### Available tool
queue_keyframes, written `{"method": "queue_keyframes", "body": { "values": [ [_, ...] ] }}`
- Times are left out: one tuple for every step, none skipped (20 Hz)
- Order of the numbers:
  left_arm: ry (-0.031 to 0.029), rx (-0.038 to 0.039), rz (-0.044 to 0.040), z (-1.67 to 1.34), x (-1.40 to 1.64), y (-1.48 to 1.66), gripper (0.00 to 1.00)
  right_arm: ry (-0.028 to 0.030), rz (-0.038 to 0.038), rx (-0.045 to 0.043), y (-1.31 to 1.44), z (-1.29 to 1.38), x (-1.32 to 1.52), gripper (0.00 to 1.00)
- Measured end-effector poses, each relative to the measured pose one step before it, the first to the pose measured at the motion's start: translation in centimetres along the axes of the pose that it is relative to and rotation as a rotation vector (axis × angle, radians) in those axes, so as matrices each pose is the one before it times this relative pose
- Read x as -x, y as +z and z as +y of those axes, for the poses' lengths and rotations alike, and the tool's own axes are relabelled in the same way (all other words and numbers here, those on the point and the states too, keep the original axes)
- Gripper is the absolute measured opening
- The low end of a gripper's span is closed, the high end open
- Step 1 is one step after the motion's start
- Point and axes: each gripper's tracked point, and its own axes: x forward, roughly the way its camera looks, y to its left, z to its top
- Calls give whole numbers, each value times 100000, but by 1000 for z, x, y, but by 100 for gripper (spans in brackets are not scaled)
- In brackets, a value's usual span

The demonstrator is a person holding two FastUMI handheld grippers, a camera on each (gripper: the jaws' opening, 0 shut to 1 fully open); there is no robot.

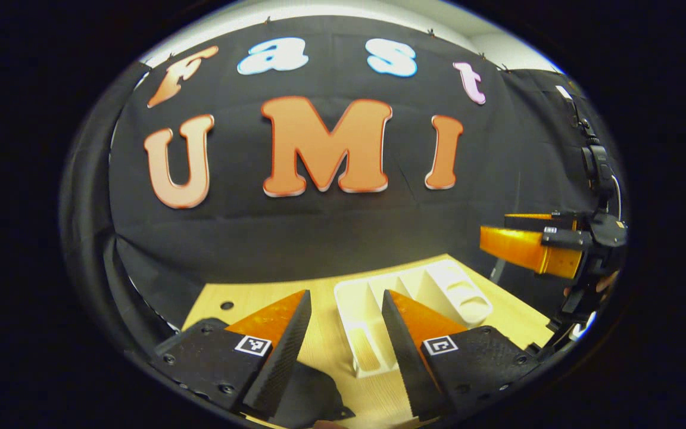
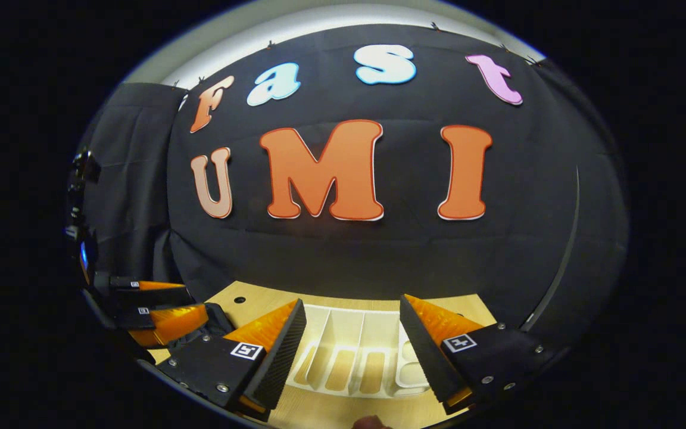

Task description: Open the schoolbag, grab two books from the bookshelf and put them into the schoolbag.

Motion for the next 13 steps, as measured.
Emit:
{"method": "queue_keyframes", "body": {
  "values": [
    [1529,-1543,-3296,184,92,807,78,695,-2153,-251,649,636,-11,94],
    [1666,-1291,-3298,490,21,1050,84,-361,-1623,45,535,467,-135,93],
    [319,-836,-4070,271,-91,938,87,417,-1515,-66,422,607,-322,94],
    [1101,-644,-4795,347,-119,1241,88,870,-1864,670,341,565,-53,94],
    [1525,-1386,-4284,512,165,1279,87,1104,-2595,1480,487,432,-156,94],
    [2521,-2074,-3273,770,145,1255,87,-735,-1930,2142,411,50,-160,94],
    [1806,-1704,-4048,660,715,1477,91,-1119,-1467,1359,277,-30,-505,94],
    [508,-941,-6775,321,179,1814,87,-392,-21,420,199,324,-299,94],
    [1061,-513,-4677,263,-443,1225,91,303,-377,-682,205,482,-112,94],
    [901,-1067,-2253,250,328,631,86,239,-584,-994,297,447,-163,94],
    [2316,-1345,-1317,599,399,97,86,96,-810,-575,381,308,-272,94],
    [1611,-387,-1216,250,349,296,86,51,-810,48,267,258,-209,94],
    [1604,714,-895,114,-428,-244,86,-828,-1114,220,324,26,-116,94]
  ]
}}
